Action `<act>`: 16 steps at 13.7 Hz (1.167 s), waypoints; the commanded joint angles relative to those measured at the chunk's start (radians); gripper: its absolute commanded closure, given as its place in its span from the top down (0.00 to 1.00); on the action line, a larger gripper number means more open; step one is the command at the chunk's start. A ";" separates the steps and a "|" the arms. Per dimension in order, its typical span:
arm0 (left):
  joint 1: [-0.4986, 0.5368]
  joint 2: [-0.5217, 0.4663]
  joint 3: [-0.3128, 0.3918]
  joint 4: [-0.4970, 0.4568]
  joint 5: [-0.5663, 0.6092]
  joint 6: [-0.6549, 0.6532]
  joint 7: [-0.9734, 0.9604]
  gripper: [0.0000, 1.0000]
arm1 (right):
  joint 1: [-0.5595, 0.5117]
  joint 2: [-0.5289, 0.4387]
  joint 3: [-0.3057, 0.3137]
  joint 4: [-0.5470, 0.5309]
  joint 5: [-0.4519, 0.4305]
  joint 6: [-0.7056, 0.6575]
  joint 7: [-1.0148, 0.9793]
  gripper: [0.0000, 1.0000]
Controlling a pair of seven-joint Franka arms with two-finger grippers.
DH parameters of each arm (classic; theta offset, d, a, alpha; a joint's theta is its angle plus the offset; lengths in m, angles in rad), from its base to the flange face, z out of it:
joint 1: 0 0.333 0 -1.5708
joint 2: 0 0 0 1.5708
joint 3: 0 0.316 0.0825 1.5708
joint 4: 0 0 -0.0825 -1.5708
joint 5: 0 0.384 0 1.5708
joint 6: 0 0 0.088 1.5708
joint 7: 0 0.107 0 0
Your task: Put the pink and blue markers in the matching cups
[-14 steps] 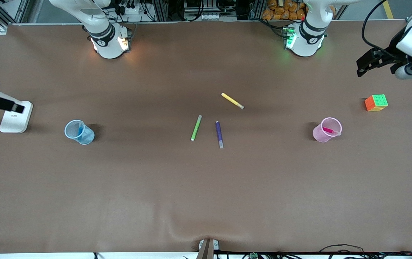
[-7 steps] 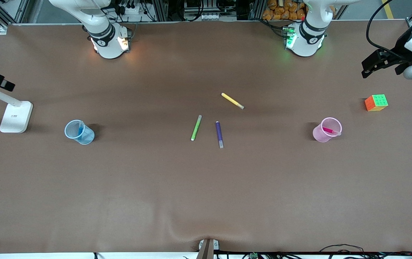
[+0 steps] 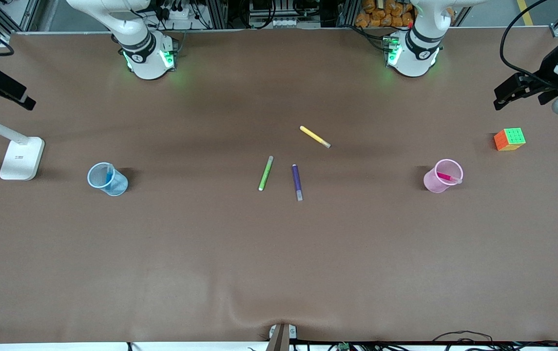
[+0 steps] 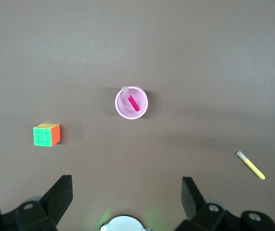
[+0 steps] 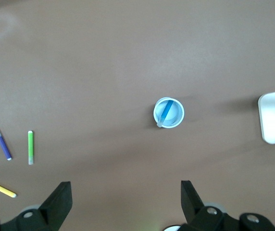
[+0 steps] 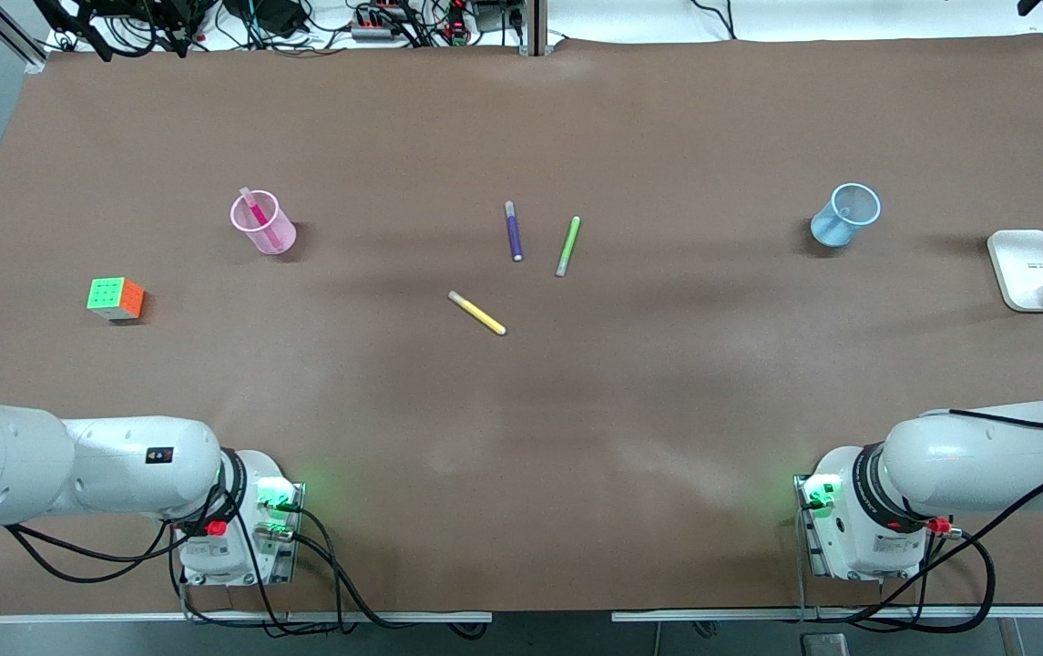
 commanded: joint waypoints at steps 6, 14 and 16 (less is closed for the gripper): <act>0.012 0.020 -0.005 0.014 -0.014 -0.029 0.017 1.00 | -0.026 0.045 0.011 0.051 -0.057 -0.003 -0.104 1.00; 0.009 0.043 -0.002 0.060 -0.006 -0.034 0.011 1.00 | -0.026 0.049 0.007 0.051 -0.057 -0.006 -0.103 1.00; 0.009 0.043 -0.004 0.063 -0.004 -0.040 0.011 1.00 | -0.026 0.047 0.007 0.048 -0.057 -0.012 -0.103 1.00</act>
